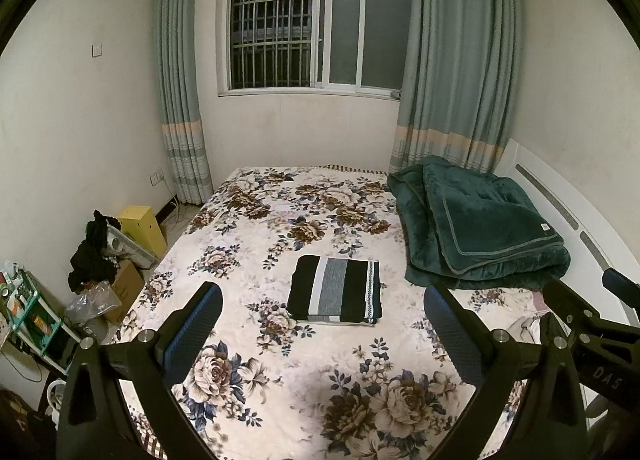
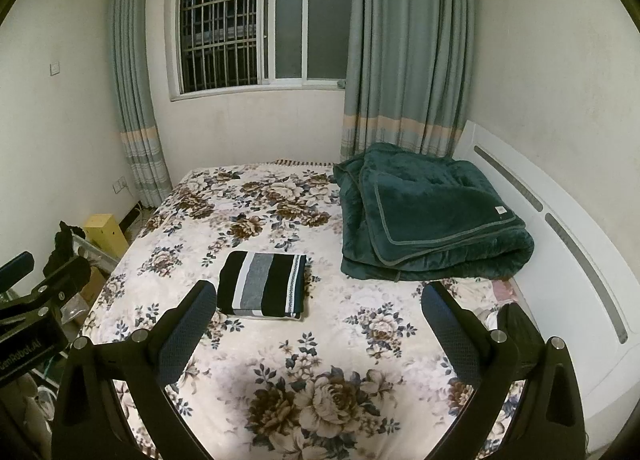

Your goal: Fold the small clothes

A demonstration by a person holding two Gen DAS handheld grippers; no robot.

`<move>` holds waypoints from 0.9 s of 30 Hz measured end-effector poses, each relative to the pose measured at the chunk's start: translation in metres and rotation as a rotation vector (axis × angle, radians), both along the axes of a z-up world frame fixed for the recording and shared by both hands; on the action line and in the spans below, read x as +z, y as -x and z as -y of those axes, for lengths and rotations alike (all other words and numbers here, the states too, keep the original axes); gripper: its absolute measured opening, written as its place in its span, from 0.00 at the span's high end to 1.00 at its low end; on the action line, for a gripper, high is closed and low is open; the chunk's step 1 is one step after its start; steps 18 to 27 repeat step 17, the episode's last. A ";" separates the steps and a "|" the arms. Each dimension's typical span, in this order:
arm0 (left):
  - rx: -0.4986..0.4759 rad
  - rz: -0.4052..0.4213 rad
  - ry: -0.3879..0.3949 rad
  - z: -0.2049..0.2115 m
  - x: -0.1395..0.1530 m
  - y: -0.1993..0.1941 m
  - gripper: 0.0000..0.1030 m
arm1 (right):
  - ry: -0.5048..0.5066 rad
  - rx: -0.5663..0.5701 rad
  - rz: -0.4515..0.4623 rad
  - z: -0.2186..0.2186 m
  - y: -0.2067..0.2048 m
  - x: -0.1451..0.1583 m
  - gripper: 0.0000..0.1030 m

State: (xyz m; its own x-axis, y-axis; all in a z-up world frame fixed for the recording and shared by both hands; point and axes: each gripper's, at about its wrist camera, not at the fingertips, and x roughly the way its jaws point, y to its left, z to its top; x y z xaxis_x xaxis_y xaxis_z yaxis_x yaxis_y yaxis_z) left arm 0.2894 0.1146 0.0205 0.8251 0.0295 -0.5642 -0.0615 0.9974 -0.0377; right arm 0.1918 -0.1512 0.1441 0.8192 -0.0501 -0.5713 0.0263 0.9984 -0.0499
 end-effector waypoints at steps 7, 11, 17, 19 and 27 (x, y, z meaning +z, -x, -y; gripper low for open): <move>0.003 -0.002 0.001 0.000 0.001 0.001 0.00 | 0.001 -0.004 0.001 0.000 0.001 0.000 0.00; 0.003 -0.001 0.000 0.001 -0.001 0.000 0.00 | 0.000 -0.006 -0.002 -0.001 0.003 -0.001 0.00; -0.002 0.004 0.007 -0.001 0.005 0.004 0.00 | 0.001 -0.008 -0.003 -0.001 0.002 -0.001 0.00; -0.002 0.004 0.007 -0.001 0.005 0.004 0.00 | 0.001 -0.008 -0.003 -0.001 0.002 -0.001 0.00; -0.002 0.004 0.007 -0.001 0.005 0.004 0.00 | 0.001 -0.008 -0.003 -0.001 0.002 -0.001 0.00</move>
